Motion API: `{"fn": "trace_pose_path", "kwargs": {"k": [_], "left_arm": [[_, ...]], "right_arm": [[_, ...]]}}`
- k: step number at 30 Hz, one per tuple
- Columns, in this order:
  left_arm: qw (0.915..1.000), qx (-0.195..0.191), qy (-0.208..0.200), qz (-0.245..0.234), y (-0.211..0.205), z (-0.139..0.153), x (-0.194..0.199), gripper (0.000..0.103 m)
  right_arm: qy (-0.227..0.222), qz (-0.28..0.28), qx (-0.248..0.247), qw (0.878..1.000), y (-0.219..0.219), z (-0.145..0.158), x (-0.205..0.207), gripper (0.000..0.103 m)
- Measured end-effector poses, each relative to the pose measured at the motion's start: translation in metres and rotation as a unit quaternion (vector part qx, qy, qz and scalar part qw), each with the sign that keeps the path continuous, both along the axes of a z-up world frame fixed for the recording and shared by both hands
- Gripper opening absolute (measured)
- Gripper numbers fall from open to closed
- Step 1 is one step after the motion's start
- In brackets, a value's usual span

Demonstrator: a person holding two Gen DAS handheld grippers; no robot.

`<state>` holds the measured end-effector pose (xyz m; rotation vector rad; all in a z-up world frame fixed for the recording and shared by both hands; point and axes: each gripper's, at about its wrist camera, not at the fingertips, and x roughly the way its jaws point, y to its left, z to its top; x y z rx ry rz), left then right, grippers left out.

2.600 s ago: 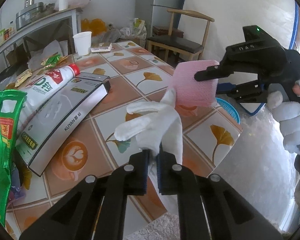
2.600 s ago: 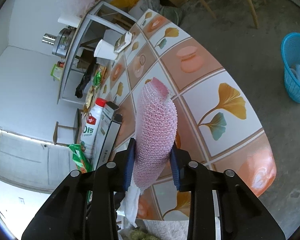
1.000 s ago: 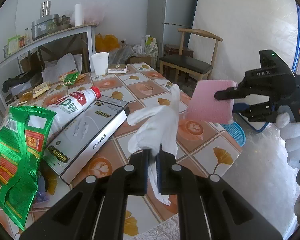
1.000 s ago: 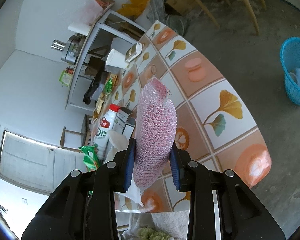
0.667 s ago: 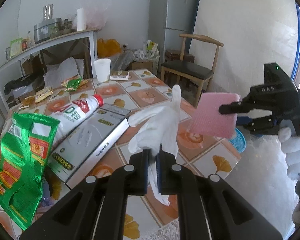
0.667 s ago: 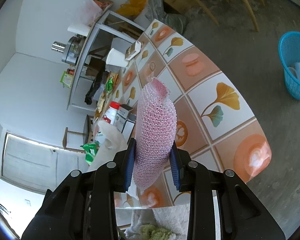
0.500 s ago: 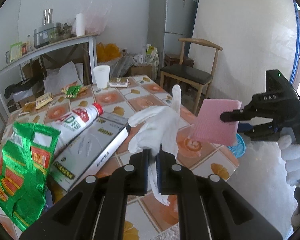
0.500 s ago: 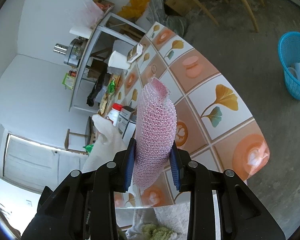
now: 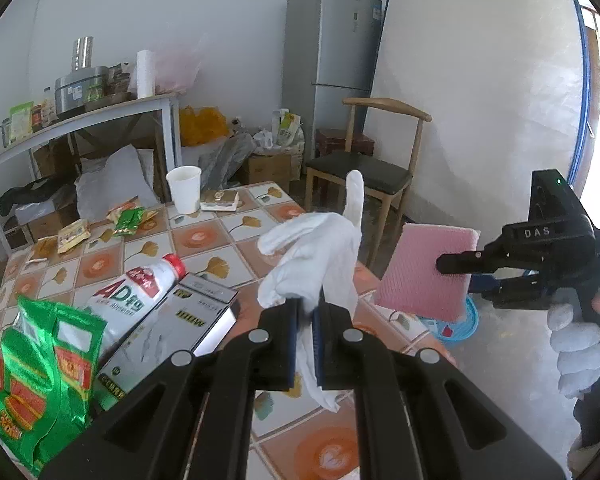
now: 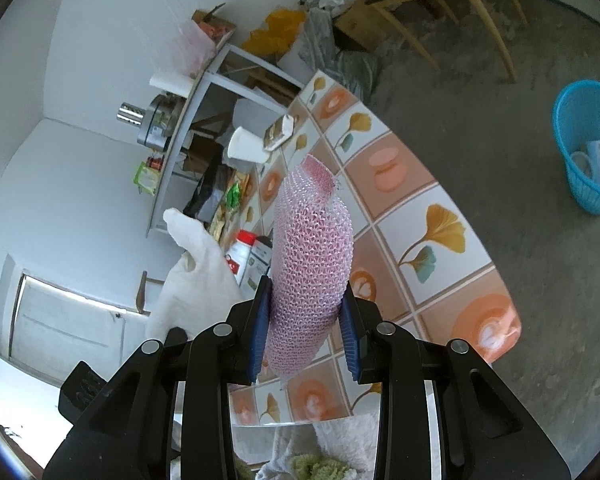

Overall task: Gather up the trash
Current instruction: 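Lift the sponge and glove off the table with both grippers, then carry sponge and glove to the wastebasket and open both grippers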

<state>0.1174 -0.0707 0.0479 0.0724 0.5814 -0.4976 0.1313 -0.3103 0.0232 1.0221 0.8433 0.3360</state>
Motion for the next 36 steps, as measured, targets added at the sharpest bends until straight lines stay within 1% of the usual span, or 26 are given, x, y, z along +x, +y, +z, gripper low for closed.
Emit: {"fn": "trace_pose_path", "kwargs": {"k": [14,17,19,22,26,29,30,32,34,35,36], "left_arm": [[0.9991,-0.006,0.004,-0.042,-0.045,0.015,0.014,0.006],[0.9979,-0.015,0.014,-0.061,-0.059,0.020,0.021,0.006],[0.9960,-0.022,0.027,-0.083,-0.072,0.022,0.027,0.006],[0.9919,-0.028,0.048,-0.114,-0.093,0.024,0.037,0.006],[0.9824,-0.028,0.085,-0.164,-0.136,0.020,0.050,0.006],[0.9707,-0.021,0.125,-0.204,-0.178,0.009,0.061,0.006],[0.9639,-0.018,0.146,-0.222,-0.199,0.002,0.066,0.006],[0.9557,-0.014,0.171,-0.239,-0.223,-0.007,0.071,0.006],[0.9445,-0.008,0.204,-0.257,-0.257,-0.022,0.079,0.006],[0.9405,-0.007,0.215,-0.263,-0.267,-0.028,0.080,0.006],[0.9337,-0.005,0.232,-0.273,-0.284,-0.036,0.084,0.006]], "right_arm": [[-0.009,-0.052,0.013,0.999,-0.046,-0.006,-0.022,0.030],[-0.009,-0.072,0.017,0.997,-0.059,-0.012,-0.031,0.030],[-0.009,-0.088,0.018,0.996,-0.070,-0.014,-0.040,0.030],[-0.003,-0.127,0.009,0.992,-0.091,-0.020,-0.057,0.030],[0.014,-0.180,0.001,0.983,-0.121,-0.034,-0.080,0.030],[0.029,-0.212,-0.001,0.977,-0.141,-0.049,-0.093,0.030],[0.035,-0.221,0.000,0.975,-0.147,-0.054,-0.095,0.030],[0.052,-0.239,0.002,0.970,-0.162,-0.068,-0.099,0.030],[0.066,-0.252,0.006,0.966,-0.172,-0.082,-0.100,0.030],[0.074,-0.258,0.007,0.963,-0.179,-0.090,-0.100,0.030],[0.080,-0.262,0.010,0.962,-0.185,-0.097,-0.100,0.030]]}}
